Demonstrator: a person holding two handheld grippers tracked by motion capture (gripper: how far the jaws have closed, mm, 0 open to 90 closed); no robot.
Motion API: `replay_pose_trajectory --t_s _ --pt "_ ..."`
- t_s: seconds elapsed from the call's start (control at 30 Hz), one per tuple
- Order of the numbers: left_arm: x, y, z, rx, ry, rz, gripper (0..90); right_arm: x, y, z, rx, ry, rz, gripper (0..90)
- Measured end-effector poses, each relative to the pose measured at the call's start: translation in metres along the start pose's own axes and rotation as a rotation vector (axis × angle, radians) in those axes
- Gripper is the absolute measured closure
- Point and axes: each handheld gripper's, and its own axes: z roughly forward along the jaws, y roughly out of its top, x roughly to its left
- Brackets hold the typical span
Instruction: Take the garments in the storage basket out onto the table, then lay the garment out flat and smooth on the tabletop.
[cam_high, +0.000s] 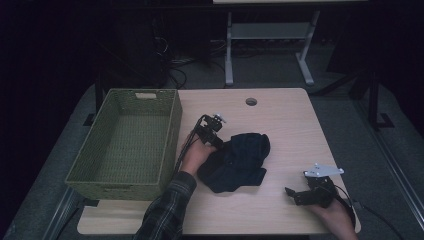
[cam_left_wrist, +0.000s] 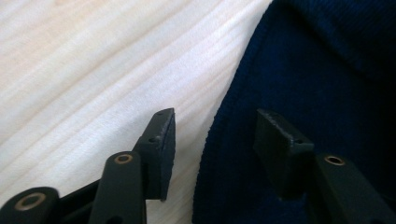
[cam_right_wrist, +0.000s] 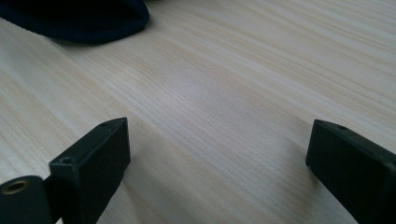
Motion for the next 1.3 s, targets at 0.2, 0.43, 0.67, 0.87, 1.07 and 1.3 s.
replay_pose_trajectory --t_s 0.2,0.43,0.67,0.87,1.07,1.3 --pt "-0.001 -0.002 -0.002 0.001 -0.002 -0.003 80.3 0.0 0.0 0.0 0.0 0.0 0.0 5.9" --pt "0.014 -0.009 -0.016 -0.005 0.067 -0.065 87.6 0.0 0.0 0.0 0.0 0.0 0.0 5.9" --pt "0.016 -0.017 -0.024 0.01 0.13 -0.1 79.4 0.0 0.0 0.0 0.0 0.0 0.0 5.9" --pt "0.017 -0.019 -0.036 -0.039 0.105 -0.11 60.0 0.0 0.0 0.0 -0.001 0.0 -0.002 5.9" --pt "0.01 -0.016 -0.049 -0.092 0.085 -0.086 50.5 0.0 0.0 0.0 -0.001 0.0 -0.001 5.9" --pt "-0.006 -0.019 -0.071 -0.158 0.049 -0.042 45.0 0.001 0.0 -0.001 -0.011 0.009 -0.007 13.9"
